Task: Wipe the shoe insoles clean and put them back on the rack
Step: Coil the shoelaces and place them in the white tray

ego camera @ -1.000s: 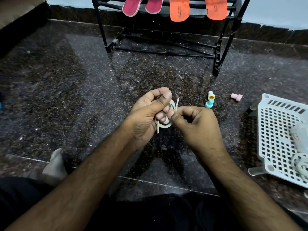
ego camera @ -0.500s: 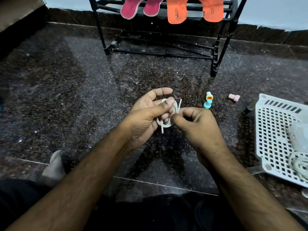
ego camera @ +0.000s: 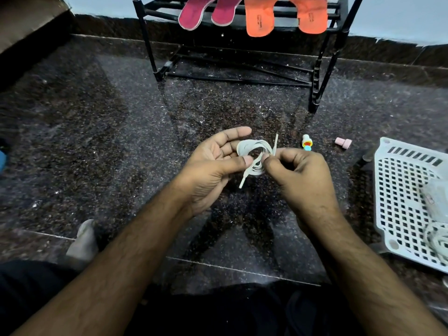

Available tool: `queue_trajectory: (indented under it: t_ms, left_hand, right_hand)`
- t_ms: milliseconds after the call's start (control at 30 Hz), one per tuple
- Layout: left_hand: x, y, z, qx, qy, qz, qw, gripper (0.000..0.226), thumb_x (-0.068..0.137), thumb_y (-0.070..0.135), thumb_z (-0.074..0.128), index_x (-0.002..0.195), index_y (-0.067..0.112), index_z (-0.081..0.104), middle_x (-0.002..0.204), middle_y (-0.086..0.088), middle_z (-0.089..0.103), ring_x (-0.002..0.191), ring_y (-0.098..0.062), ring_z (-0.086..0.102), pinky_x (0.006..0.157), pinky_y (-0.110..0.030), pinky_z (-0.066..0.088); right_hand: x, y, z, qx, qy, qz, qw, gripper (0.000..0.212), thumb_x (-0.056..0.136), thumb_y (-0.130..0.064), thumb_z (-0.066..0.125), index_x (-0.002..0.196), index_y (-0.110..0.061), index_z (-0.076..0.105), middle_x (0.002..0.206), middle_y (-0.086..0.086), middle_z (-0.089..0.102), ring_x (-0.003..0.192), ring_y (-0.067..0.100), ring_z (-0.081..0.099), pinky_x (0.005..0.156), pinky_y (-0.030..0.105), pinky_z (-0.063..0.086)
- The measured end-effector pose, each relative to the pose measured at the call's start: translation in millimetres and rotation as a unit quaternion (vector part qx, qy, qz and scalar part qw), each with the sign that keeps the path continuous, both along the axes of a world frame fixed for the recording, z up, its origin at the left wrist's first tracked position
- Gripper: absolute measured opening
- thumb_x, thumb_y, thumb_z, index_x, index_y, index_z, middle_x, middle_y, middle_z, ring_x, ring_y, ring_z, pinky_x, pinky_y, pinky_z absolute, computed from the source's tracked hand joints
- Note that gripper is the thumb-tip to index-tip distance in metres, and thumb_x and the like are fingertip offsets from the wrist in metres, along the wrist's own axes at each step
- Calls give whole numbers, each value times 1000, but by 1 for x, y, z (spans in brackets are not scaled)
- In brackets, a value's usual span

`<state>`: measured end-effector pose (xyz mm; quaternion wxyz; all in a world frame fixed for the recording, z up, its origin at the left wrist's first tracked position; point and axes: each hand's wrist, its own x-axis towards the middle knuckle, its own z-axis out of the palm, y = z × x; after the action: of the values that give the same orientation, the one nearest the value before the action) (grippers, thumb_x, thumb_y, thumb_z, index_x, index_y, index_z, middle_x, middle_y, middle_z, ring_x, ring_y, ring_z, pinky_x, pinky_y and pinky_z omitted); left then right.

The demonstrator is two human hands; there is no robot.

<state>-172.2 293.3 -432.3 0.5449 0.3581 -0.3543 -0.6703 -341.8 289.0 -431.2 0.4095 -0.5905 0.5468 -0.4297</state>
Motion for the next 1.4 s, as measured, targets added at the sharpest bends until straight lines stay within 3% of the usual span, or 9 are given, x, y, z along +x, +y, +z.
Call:
queue_trajectory:
  t_ms: [133, 300, 467, 633, 900, 1067, 1167, 1267, 1400]
  left_hand:
    - [-7, 1, -5, 10, -69, 44, 997, 47, 83, -14, 67, 126, 4, 60, 109, -11, 72, 101, -21, 68, 85, -29, 58]
    - [-23, 6, -12, 10, -125, 104, 987, 40, 83, -8, 74, 120, 0, 62, 108, -15, 74, 96, -24, 72, 83, -29, 58]
    - [-41, 14, -13, 9, -128, 128, 983, 33, 86, -6, 72, 117, -1, 63, 103, -14, 76, 90, -23, 74, 76, -27, 59]
    - [-45, 26, -11, 21, -138, 135, 981, 29, 87, -2, 73, 116, 2, 66, 102, -12, 76, 95, -26, 74, 78, -30, 59]
    - [-73, 60, -8, 66, -65, 166, 982, 29, 89, -6, 68, 117, 0, 66, 103, -15, 76, 89, -17, 72, 71, -21, 57]
    - [-125, 84, -3, 76, -14, 133, 988, 31, 92, -6, 63, 123, -2, 63, 111, -16, 73, 96, -19, 71, 82, -24, 59]
    - [-159, 91, 0, 87, 31, 117, 989, 31, 94, -3, 61, 126, -4, 60, 117, -19, 71, 99, -19, 71, 83, -27, 59]
    - [-193, 91, 2, 82, 43, 115, 989, 30, 97, 4, 62, 126, -1, 60, 120, -17, 70, 109, -24, 69, 91, -32, 57]
    - [-239, 96, 3, 71, 35, 84, 993, 30, 105, 15, 50, 132, 5, 59, 129, -14, 67, 118, -22, 66, 100, -34, 53]
  right_hand:
    - [-7, -3, -3, 25, 14, 4, 1000, 18, 82, -36, 68, 80, -21, 76, 63, -1, 67, 54, 10, 45, 55, 31, 39]
    - [-17, -8, -5, 35, 46, 1, 998, 22, 80, -36, 68, 77, -15, 74, 66, 10, 68, 54, 10, 45, 57, 30, 40]
    - [-28, -10, -6, 45, 63, 0, 997, 19, 83, -29, 69, 70, -15, 72, 50, -9, 52, 48, 7, 38, 53, 26, 33]
    - [-31, -2, 0, 42, 88, -4, 995, 16, 84, -29, 71, 75, -17, 75, 60, -6, 67, 51, 5, 48, 57, 26, 42]
    - [-53, 28, 21, -4, 128, -36, 991, 20, 86, -29, 71, 73, -14, 73, 60, -6, 67, 51, 0, 48, 55, 23, 41]
    - [-93, 58, 19, 8, 87, -115, 990, 19, 85, -29, 71, 74, -13, 75, 61, 0, 69, 52, 4, 49, 58, 26, 42]
    - [-118, 72, 21, 17, 58, -184, 981, 26, 84, -26, 71, 60, -16, 70, 45, -12, 55, 44, 2, 42, 55, 26, 37]
    - [-141, 80, 26, 20, 51, -250, 967, 42, 84, -22, 69, 46, -17, 53, 35, -13, 42, 36, 4, 37, 51, 25, 31]
    - [-180, 78, 24, 48, 52, -295, 953, 36, 83, -24, 69, 51, -12, 57, 37, -11, 48, 37, 3, 41, 45, 22, 35]
